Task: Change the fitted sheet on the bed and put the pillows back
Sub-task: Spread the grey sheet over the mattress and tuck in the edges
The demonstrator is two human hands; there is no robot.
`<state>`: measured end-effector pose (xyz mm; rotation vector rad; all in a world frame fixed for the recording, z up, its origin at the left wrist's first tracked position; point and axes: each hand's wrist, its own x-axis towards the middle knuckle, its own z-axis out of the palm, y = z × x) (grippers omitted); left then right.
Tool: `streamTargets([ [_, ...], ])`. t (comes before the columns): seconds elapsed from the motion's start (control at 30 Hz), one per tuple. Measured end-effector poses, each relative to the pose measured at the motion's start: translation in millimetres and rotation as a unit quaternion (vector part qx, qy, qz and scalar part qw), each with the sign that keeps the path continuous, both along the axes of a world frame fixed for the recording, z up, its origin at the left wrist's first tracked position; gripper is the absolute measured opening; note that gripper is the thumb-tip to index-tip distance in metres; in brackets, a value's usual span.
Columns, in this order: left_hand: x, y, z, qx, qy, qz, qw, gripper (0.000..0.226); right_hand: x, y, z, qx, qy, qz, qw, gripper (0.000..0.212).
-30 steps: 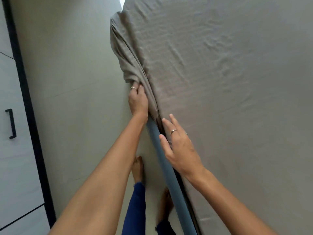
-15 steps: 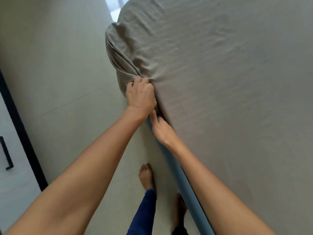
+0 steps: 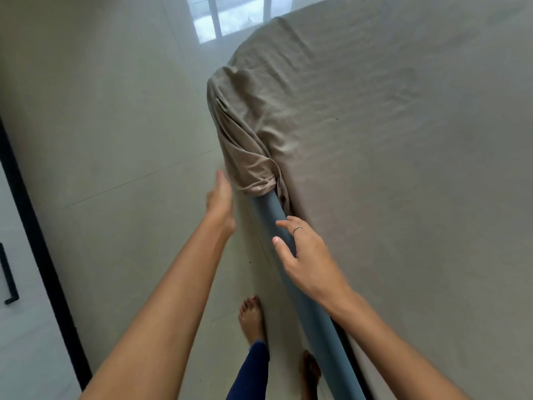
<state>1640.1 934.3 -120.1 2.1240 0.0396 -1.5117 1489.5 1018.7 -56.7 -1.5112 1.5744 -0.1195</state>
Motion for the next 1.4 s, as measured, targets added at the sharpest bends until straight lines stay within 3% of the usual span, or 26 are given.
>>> streamTargets([
  [0.07,-9.9,-8.4,-12.9,0.034,0.234,0.064,0.969,0.086,5.0,-12.7,-3.0,-0.015,-0.012,0.006,1.0,0.039],
  [0.13,-22.9,-17.8,-28.2,-0.021,0.302,0.114,0.946,0.092,8.7,-25.6,-6.0,-0.049,-0.025,0.004,0.998,0.04],
  [0.3,-23.0,-44.0,-35.3,-0.175,0.185,0.238,0.937,0.04,15.2,-53.8,-14.3,-0.137,-0.018,0.018,0.99,0.047],
  [0.37,-16.3,-56.4,-18.8,-0.281,0.119,0.24,0.922,0.037,19.0,-61.4,-18.1,-0.171,-0.007,0.08,0.982,0.051],
  [0.43,-13.4,-71.1,1.7,-0.358,0.012,0.138,0.923,0.038,24.1,-68.1,-27.0,-0.176,0.015,0.158,0.972,0.057],
  [0.47,-12.5,-79.4,8.5,-0.384,-0.054,0.037,0.921,0.039,27.9,-71.5,-31.7,-0.152,0.03,0.175,0.972,0.062],
  [0.57,1.8,-101.6,10.3,-0.363,-0.215,-0.311,0.851,0.043,43.8,-85.7,-40.9,-0.056,0.026,0.128,0.99,0.076],
  [0.63,17.7,-116.5,12.0,-0.341,-0.302,-0.374,0.808,0.039,55.6,-102.2,-41.4,0.006,-0.014,0.052,0.999,0.08],
  [0.73,40.1,-135.8,24.1,-0.328,-0.318,-0.331,0.826,0.027,71.2,-136.2,-45.8,0.112,-0.04,-0.076,0.99,0.083],
  [0.83,50.0,-140.7,27.7,-0.304,-0.344,-0.29,0.84,0.023,79.9,-159.1,-49.2,0.164,-0.063,-0.134,0.975,0.089],
  [0.9,52.7,-137.1,16.1,-0.23,-0.349,-0.204,0.885,0.031,81.8,-161.3,-50.8,0.172,-0.068,-0.135,0.974,0.081],
  [0.97,52.9,-127.1,-0.1,-0.086,-0.247,-0.126,0.957,0.056,76.8,-153.8,-45.1,0.14,-0.044,-0.1,0.984,0.07],
  [1.03,47.5,-114.9,-10.2,0.001,-0.07,-0.097,0.993,0.084,67.9,-139.8,-31.9,0.098,-0.028,-0.063,0.993,0.061],
  [1.1,37.8,-109.4,-11.8,-0.008,0.068,-0.093,0.993,0.101,57.3,-125.6,-17.3,0.043,-0.04,-0.026,0.998,0.057],
  [1.17,30.0,-118.3,-8.1,-0.08,0.122,-0.068,0.987,0.102,48.8,-121.4,-8.4,-0.003,-0.048,0.007,0.999,0.051],
  [1.27,29.8,-147.5,-6.6,-0.14,0.076,-0.055,0.986,0.096,48.5,-140.9,-6.4,-0.029,-0.042,0.027,0.998,0.048],
  [1.33,35.4,-165.2,-12.7,-0.147,-0.005,-0.109,0.983,0.069,53.1,-163.6,-7.3,-0.087,-0.021,0.048,0.995,0.048],
  [1.4,42.6,-182.6,-17.0,-0.161,-0.139,-0.217,0.953,0.046,60.8,-189.2,-13.4,-0.135,0.0,0.104,0.985,0.051],
])
